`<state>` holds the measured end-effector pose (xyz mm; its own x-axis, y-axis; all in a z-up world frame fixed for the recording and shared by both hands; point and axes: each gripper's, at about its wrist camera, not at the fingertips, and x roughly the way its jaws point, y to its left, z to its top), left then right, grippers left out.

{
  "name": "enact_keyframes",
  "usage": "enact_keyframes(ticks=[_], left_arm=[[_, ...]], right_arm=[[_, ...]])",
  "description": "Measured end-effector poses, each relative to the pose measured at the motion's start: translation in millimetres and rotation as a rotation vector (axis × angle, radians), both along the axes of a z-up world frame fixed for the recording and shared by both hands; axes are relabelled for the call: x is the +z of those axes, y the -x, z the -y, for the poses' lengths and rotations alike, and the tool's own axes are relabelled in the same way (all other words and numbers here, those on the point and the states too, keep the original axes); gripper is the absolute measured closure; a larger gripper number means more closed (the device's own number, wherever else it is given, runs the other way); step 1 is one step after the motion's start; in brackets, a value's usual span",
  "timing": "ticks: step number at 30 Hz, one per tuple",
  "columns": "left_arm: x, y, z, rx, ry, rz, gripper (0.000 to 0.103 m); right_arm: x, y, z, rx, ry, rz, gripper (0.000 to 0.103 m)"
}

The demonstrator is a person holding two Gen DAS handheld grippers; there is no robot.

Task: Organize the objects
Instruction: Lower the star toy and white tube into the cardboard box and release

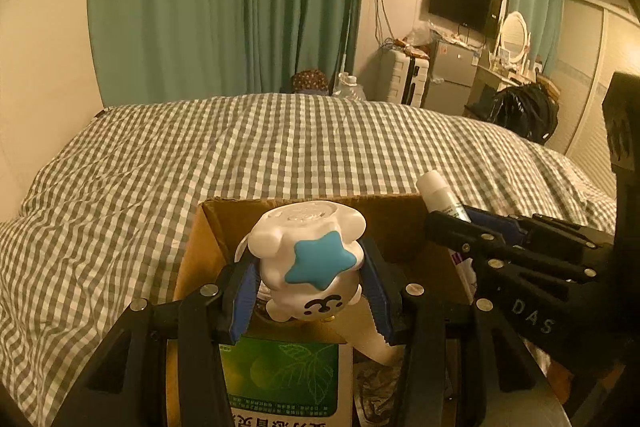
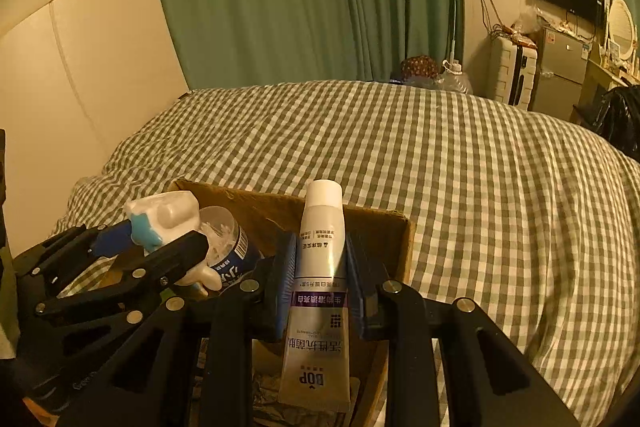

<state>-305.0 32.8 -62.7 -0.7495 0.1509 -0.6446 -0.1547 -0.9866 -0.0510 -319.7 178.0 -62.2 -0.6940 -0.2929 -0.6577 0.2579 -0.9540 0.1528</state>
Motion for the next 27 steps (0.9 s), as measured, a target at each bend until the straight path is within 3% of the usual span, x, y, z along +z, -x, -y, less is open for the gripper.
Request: enact_keyframes(ticks=[7, 9, 10, 11, 16, 18, 27], left_arm=[[3, -8, -4, -0.005, 0.015, 0.014, 0.049], [10, -13, -5, 0.001, 0.024, -0.003, 0.029], [14, -16, -6, 0.007, 0.028, -0.014, 0.024], [20, -22, -6, 0.010, 0.034, -0.027, 0.022], [46, -49, -6, 0.018, 0.061, -0.061, 0.017], [58, -62, -4, 0.024, 0.062, -0.086, 0.010], [111, -131, 9, 0.044, 0.038, -0.202, 0.000]], right_arm=[[15, -15, -6, -0.018, 0.011, -0.021, 0.077], [24, -21, -10, -0.031, 0.010, -0.028, 0.071], [29, -25, -13, -0.040, 0.011, -0.035, 0.064], [35, -28, -14, -0.051, 0.011, -0.043, 0.059], [74, -60, -20, -0.079, 0.004, -0.103, 0.055], [93, -76, -20, -0.091, -0.020, -0.134, 0.050], [167, -164, -20, -0.160, -0.088, -0.260, 0.021]])
